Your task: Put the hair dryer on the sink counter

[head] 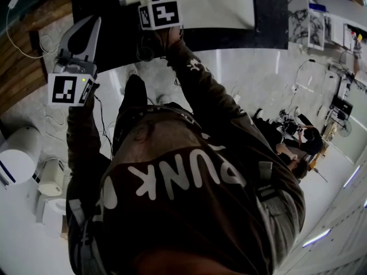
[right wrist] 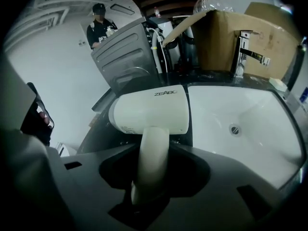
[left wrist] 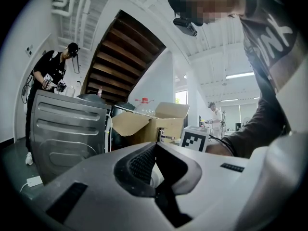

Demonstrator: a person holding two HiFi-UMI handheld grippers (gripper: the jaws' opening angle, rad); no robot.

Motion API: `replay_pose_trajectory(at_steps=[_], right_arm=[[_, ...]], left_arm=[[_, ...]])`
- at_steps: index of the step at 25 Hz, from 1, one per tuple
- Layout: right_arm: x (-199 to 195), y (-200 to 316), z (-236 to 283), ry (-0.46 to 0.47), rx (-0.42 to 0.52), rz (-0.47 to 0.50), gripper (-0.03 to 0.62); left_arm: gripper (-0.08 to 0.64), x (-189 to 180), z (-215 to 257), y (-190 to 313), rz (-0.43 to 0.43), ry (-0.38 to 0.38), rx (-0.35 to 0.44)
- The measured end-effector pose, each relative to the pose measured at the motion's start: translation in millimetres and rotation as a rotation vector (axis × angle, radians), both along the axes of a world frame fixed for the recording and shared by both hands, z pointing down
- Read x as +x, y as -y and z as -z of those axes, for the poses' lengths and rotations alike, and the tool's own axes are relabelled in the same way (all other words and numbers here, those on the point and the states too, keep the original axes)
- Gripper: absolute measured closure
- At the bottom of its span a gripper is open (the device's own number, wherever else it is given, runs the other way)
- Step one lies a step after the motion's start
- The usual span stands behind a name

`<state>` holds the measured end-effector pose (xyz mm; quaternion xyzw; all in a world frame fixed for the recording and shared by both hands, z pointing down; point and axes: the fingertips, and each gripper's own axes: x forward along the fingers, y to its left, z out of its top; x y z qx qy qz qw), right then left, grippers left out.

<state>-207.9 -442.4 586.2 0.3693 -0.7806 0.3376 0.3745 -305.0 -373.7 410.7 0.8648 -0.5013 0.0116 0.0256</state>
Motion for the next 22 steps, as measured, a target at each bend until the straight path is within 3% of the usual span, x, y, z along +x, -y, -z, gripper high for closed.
replay_pose_trajectory(at_steps=[6,13,18,22], right_arm=[[-4,2,1,-0.010,-0.005,0.005,0.410],[1,8,21,0.010,0.041,0.005,0.356],[18,1,40,0.003,0.106,0.030,0.356],[32,-10,69,0.015,0.211,0.058,0.386]], left_arm=[[0.565,2,3,-3,0.001,-0.004,0.001],[0.565,3,11,-6,-0.002,-0.009,0.015],[0.565,11,13,-12,-0.003,0.005,0.019],[0.565,21,19,-22,-0.001,0.010,0.017]])
